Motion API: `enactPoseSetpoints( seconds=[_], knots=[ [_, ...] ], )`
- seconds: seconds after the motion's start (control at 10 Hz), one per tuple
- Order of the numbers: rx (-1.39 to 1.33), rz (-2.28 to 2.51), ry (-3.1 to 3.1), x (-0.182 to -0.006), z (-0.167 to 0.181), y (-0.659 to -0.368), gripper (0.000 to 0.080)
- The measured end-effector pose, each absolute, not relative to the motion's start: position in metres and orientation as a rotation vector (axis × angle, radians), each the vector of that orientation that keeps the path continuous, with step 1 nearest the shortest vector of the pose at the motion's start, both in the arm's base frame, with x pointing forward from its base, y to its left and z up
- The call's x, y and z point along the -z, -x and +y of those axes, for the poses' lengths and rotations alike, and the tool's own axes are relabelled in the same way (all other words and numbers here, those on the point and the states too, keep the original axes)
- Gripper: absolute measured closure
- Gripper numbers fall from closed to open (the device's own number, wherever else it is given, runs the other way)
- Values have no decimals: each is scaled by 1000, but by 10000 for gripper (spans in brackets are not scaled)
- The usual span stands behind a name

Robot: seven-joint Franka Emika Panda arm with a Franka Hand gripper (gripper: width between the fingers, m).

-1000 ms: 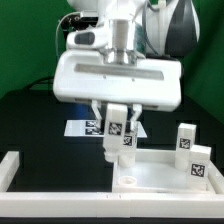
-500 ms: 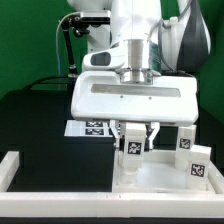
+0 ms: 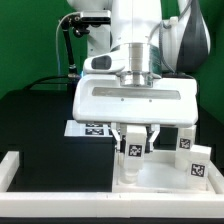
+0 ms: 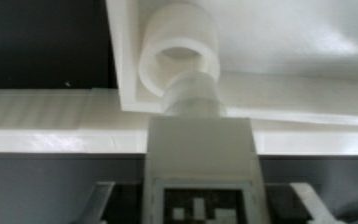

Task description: Assemble square table

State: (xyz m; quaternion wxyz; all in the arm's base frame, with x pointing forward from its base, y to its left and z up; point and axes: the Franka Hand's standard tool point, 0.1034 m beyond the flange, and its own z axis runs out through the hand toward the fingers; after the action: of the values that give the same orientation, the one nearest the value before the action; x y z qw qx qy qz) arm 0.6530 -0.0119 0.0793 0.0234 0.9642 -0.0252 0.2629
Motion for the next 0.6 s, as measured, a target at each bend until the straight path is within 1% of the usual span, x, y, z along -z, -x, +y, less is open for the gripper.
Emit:
enactPoseSetpoints(
  seconds=[0.1,0.2,0.3,0.5,0.6],
  knots=[
    [-815,-74,-2983,-80,-12,-653,515],
    [-828,-46,-2977,-88,-22,-650,515],
    [-831,-75,-3000,-87,-28,-643,515],
    [-824,-103,-3017,-75,-30,-639,515],
    [-827,-107,-3016,-76,-31,-640,515]
  ],
)
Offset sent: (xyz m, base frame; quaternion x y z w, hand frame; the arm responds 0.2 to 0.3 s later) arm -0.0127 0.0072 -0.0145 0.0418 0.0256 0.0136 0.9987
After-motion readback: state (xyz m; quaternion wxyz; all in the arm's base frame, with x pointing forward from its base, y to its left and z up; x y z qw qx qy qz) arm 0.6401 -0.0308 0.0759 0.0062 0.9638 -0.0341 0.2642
